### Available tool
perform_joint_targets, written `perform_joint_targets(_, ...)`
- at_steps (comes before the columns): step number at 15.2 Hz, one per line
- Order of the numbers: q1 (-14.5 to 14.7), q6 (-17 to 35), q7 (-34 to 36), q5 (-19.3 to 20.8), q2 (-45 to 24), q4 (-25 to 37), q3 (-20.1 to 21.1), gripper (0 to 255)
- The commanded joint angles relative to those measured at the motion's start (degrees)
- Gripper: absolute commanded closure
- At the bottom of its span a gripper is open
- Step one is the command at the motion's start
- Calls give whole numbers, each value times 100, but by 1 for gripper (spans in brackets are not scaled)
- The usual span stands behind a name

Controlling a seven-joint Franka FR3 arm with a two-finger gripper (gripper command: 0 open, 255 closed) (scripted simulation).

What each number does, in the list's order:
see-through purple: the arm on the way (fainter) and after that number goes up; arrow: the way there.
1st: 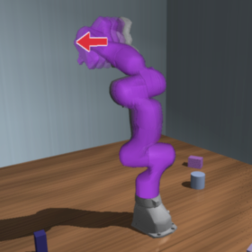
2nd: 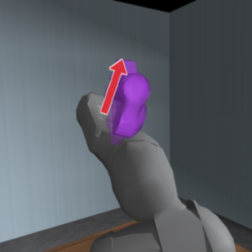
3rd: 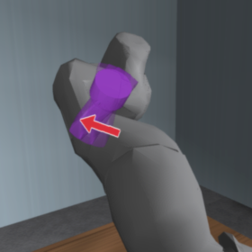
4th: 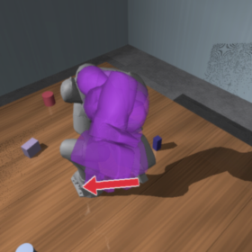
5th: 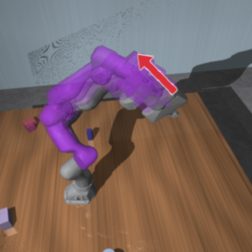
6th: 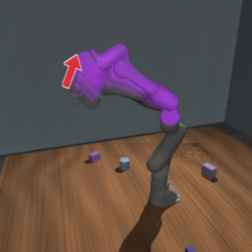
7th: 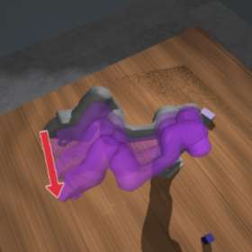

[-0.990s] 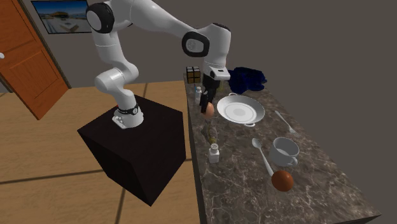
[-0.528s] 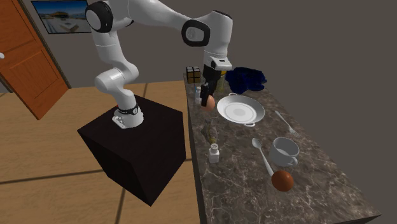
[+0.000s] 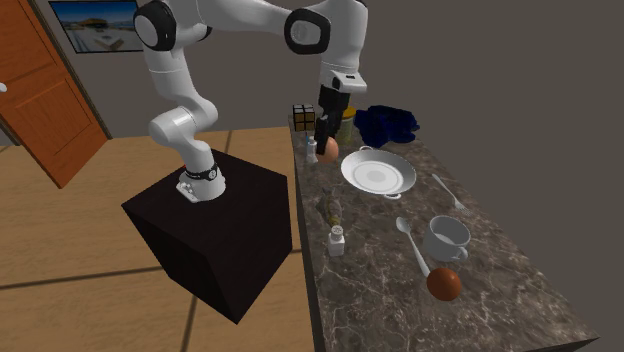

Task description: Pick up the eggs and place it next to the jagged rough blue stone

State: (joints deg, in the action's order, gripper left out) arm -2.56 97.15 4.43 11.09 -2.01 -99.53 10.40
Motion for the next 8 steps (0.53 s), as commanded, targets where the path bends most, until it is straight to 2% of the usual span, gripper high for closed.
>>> perform_joint_targets(1,1,-162,-30,-3,-4,168,0,255)
perform_joint_targets(2,2,-226,-40,-4,-8,236,1,255)
perform_joint_targets(8,429,-430,750,-35,-125,406,392,255)
